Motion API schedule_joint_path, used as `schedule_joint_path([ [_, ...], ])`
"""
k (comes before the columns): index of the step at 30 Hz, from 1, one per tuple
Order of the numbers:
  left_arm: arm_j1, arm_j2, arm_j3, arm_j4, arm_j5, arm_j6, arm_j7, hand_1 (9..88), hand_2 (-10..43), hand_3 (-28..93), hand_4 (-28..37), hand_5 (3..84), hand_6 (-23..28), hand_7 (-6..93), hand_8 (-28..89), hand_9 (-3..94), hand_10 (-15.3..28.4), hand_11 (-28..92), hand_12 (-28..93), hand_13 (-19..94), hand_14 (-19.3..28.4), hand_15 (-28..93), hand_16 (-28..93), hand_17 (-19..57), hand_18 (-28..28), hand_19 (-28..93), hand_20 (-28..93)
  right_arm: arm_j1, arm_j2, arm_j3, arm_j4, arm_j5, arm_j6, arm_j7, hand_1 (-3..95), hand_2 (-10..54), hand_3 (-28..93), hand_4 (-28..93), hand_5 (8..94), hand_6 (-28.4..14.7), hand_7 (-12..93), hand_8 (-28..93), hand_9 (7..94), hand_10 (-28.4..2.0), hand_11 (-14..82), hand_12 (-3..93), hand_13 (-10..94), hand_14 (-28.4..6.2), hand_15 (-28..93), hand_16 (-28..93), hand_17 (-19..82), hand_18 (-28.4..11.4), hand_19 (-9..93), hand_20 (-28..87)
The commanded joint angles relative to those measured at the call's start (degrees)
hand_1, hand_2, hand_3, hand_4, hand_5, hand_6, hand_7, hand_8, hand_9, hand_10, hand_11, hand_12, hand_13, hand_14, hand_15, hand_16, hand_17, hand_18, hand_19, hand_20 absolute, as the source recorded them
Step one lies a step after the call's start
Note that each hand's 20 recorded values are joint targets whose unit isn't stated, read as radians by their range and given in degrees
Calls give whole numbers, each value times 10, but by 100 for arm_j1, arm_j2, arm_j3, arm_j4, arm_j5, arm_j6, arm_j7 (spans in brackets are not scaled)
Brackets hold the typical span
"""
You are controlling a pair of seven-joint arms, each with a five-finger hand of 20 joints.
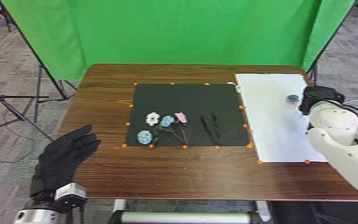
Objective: Arrange flowers
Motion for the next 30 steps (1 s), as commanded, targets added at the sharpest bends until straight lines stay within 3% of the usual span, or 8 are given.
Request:
schedule_joint_path([
  [1, 191, 5, -80, -50, -25, 37, -10, 270, 50, 820, -202, 443, 132, 203, -108, 387, 223, 408, 112, 255, 277, 651, -143, -96, 219, 606, 65, 735, 89, -442, -495, -2, 430, -218, 552, -93, 751, -283, 784, 14, 281, -1, 891, -63, 197, 359, 787, -19, 770, 204, 495, -166, 932, 260],
  [11, 255, 18, -132, -86, -33, 80, 7, 270, 51, 820, -202, 443, 133, 202, -107, 387, 224, 409, 112, 256, 277, 651, -143, -96, 219, 607, 64, 1103, -240, -890, -1342, 68, 731, -763, 556, -94, 752, -283, 791, 9, 269, 8, 893, -65, 200, 359, 792, -21, 770, 206, 503, -169, 932, 273],
  [15, 215, -42, -157, -84, 13, 35, -95, 270, 51, 820, -202, 443, 132, 202, -107, 387, 224, 408, 112, 255, 277, 651, -143, -95, 219, 606, 64, 1046, -554, -1065, -1608, 154, 698, -967, 556, -95, 753, -283, 793, 8, 264, 11, 893, -65, 201, 361, 792, -22, 771, 207, 504, -169, 932, 279],
  [19, 227, -34, -190, -89, 4, 43, -82, 269, 51, 821, -202, 443, 132, 202, -107, 387, 224, 409, 112, 256, 278, 651, -143, -95, 219, 606, 64, 1138, -1005, -1442, -1553, -192, 683, -1220, 556, -95, 754, -283, 794, 7, 261, 14, 893, -67, 203, 361, 792, -23, 772, 208, 504, -169, 932, 280],
  [26, 101, -130, -218, -75, 112, -77, -323, 269, 51, 820, -202, 443, 132, 204, -108, 388, 224, 408, 112, 255, 278, 651, -143, -95, 219, 607, 64, 1281, -1537, -1890, -1280, -472, 678, -1195, 555, -95, 755, -283, 794, 7, 259, 18, 893, -68, 204, 360, 791, -23, 771, 210, 503, -169, 932, 282],
  [30, 89, -153, -236, -75, 112, -78, -337, 269, 51, 821, -202, 443, 132, 204, -108, 387, 223, 408, 112, 255, 278, 651, -143, -95, 219, 607, 64, 1175, -1617, -1870, -1131, -493, 612, -1073, 555, -95, 755, -283, 794, 7, 259, 18, 893, -68, 205, 359, 790, -23, 770, 211, 503, -169, 932, 282],
])
